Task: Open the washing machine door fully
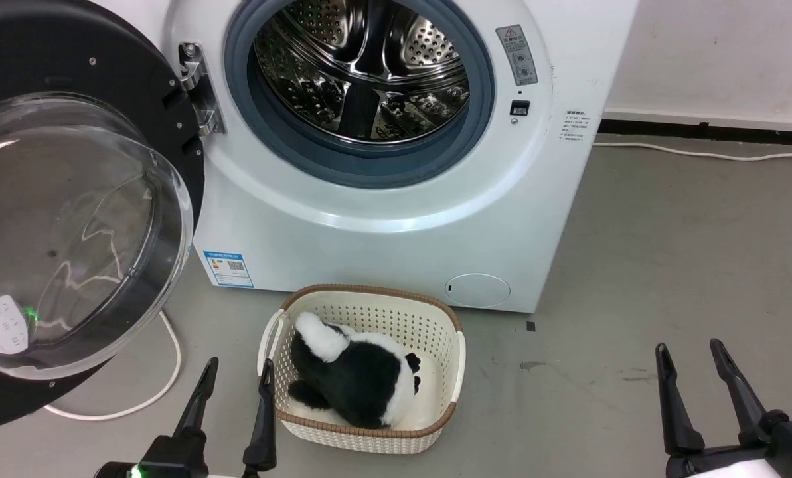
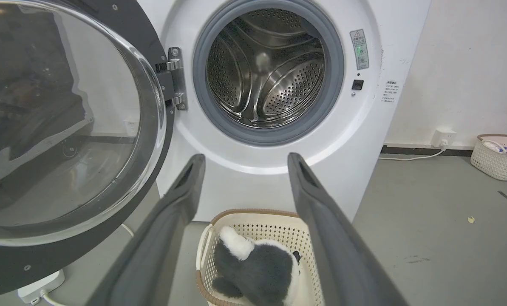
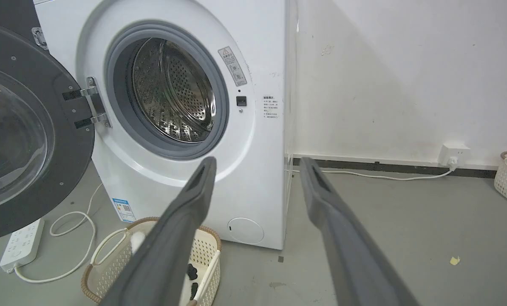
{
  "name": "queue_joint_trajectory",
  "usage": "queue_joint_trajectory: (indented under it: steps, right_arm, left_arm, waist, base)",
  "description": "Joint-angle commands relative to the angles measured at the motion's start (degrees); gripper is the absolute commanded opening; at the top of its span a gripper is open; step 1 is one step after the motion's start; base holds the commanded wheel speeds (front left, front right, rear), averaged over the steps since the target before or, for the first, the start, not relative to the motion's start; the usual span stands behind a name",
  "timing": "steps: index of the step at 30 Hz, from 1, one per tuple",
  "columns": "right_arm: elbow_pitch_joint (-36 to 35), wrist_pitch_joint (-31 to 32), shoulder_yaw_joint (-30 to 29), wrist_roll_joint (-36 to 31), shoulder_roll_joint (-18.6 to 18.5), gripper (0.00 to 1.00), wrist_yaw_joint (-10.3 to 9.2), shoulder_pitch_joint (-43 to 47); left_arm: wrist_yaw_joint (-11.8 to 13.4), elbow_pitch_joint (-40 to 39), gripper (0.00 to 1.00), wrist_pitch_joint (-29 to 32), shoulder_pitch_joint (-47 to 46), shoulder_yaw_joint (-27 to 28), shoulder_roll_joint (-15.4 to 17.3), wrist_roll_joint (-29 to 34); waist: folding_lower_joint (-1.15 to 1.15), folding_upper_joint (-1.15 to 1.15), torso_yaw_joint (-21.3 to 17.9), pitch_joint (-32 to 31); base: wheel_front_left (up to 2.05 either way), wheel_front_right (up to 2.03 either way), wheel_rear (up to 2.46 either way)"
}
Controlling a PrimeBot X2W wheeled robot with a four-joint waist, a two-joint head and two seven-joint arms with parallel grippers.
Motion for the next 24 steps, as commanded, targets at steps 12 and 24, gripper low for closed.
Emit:
queue_joint_trajectory:
  steps: [12, 24]
  right_arm:
    - [0.2, 0.3, 0.1, 0.3, 0.0, 0.00, 0.00, -0.1]
    - [0.2, 1.8, 0.6, -0.5, 0.0, 0.00, 0.01, -0.7]
  left_arm:
    - [-0.3, 0.4, 0.00, 0.3, -0.1, 0.5, 0.0, -0.4]
    - [-0.4, 0.4, 0.00, 1.9, -0.7, 1.1, -0.3, 0.4]
  waist:
    - [0.00, 0.00, -0.1, 0.0]
    - [0.00, 0.00, -0.3, 0.0]
  base:
    - [0.00, 0.00, 0.00]
    - [0.00, 0.00, 0.00]
